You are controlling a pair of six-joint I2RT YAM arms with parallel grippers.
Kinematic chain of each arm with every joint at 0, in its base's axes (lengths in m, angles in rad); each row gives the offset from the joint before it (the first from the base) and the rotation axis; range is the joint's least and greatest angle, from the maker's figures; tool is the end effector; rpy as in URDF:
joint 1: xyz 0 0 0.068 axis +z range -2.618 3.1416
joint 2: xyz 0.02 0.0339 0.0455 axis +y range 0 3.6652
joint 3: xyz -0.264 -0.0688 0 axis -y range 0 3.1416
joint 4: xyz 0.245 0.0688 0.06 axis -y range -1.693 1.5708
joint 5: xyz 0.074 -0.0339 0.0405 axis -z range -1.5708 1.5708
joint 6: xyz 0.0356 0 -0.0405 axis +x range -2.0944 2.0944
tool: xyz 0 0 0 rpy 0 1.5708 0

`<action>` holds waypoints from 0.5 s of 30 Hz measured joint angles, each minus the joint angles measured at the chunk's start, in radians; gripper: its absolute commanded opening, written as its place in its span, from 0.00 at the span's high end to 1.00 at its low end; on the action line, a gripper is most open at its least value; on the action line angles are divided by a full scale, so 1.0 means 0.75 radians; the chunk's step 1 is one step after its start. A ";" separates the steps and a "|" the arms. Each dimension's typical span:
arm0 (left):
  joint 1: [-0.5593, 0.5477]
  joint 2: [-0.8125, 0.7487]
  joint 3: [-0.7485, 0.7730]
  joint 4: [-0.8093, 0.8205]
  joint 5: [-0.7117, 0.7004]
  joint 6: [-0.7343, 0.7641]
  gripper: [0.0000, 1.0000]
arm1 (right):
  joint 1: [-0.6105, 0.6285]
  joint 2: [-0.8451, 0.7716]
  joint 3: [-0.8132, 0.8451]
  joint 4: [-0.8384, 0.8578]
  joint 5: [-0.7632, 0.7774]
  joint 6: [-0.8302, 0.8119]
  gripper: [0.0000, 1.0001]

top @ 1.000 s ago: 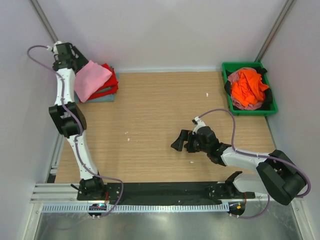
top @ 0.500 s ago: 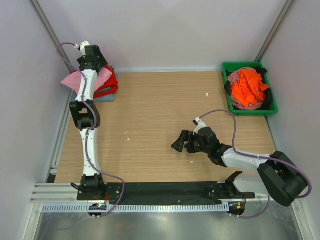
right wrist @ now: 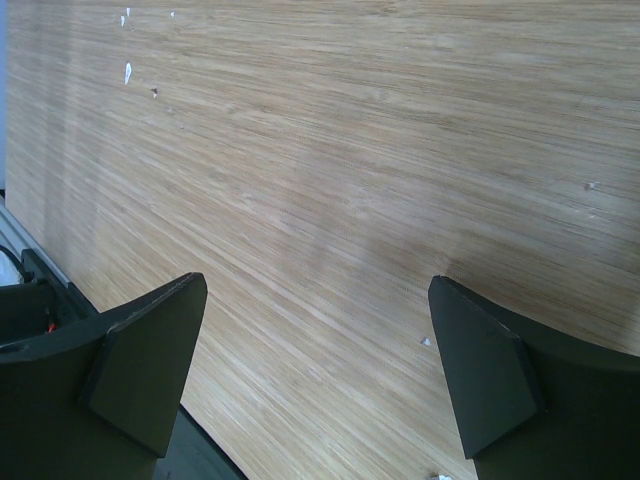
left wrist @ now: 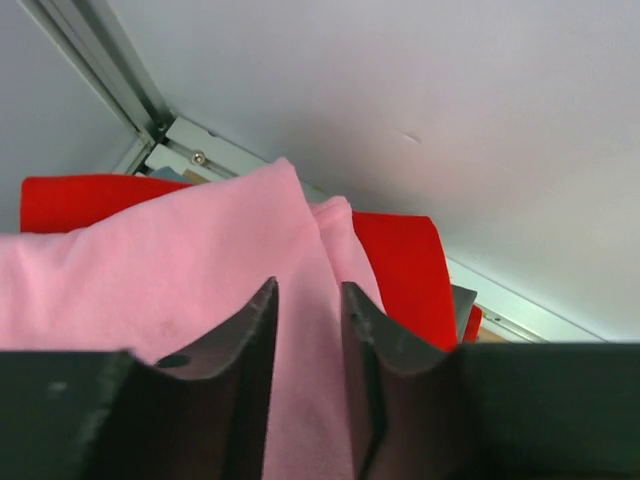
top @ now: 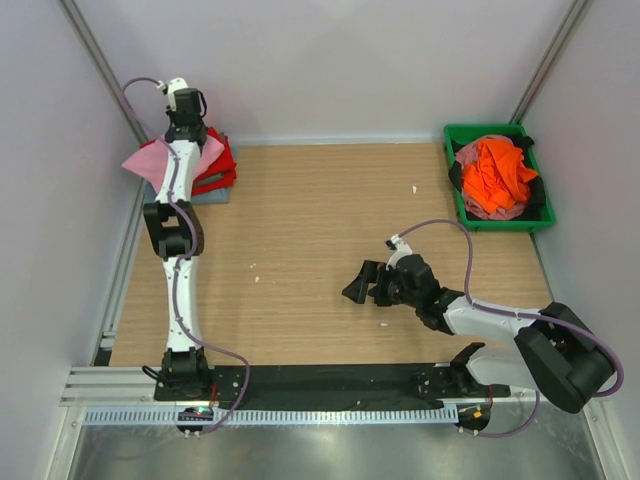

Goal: Fold and stack the t-shirts
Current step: Neatly place the folded tshirt to the corner

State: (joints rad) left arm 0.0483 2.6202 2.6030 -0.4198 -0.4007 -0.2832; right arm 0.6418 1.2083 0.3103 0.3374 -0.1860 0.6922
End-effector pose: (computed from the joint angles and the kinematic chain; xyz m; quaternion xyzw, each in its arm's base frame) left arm 0.5903 0.0424 0.2556 -0.2418 0.7977 0.1051 0.5423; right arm 0.1709 0.1360 0.1482 -0.0230 0.8722 0.3619 0.3283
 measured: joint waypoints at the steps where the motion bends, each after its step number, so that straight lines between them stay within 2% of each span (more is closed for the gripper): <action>1: -0.001 0.000 0.002 0.006 0.001 0.003 0.73 | 0.001 0.000 0.000 0.000 0.000 0.000 0.00; 2: -0.002 0.001 0.003 0.008 0.000 0.006 0.78 | 0.001 0.000 0.000 0.000 0.000 0.001 0.00; 4: -0.002 0.004 0.006 0.011 0.001 0.008 0.83 | 0.001 0.001 0.000 0.000 0.000 0.001 0.00; 5: -0.002 0.007 0.007 0.010 0.000 0.008 0.90 | 0.001 0.001 0.000 0.000 0.000 0.001 0.00; 8: -0.004 0.017 0.008 0.012 -0.001 0.010 0.97 | 0.001 0.001 0.000 0.000 0.000 0.001 0.00; 10: -0.005 0.024 0.008 0.011 -0.001 0.010 0.94 | 0.001 0.001 0.000 0.000 0.000 0.001 0.00; 13: -0.009 0.028 0.008 0.010 -0.002 0.019 0.45 | 0.001 0.001 0.000 0.000 0.000 0.001 0.00; 15: -0.012 0.028 0.008 0.014 -0.009 0.007 0.42 | 0.001 0.001 0.000 0.000 0.000 0.001 0.00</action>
State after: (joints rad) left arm 0.0391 2.6411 2.6087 -0.4095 -0.4076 -0.2783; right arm 0.6422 1.2087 0.3103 0.3374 -0.1860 0.6930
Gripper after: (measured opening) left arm 0.519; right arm 0.996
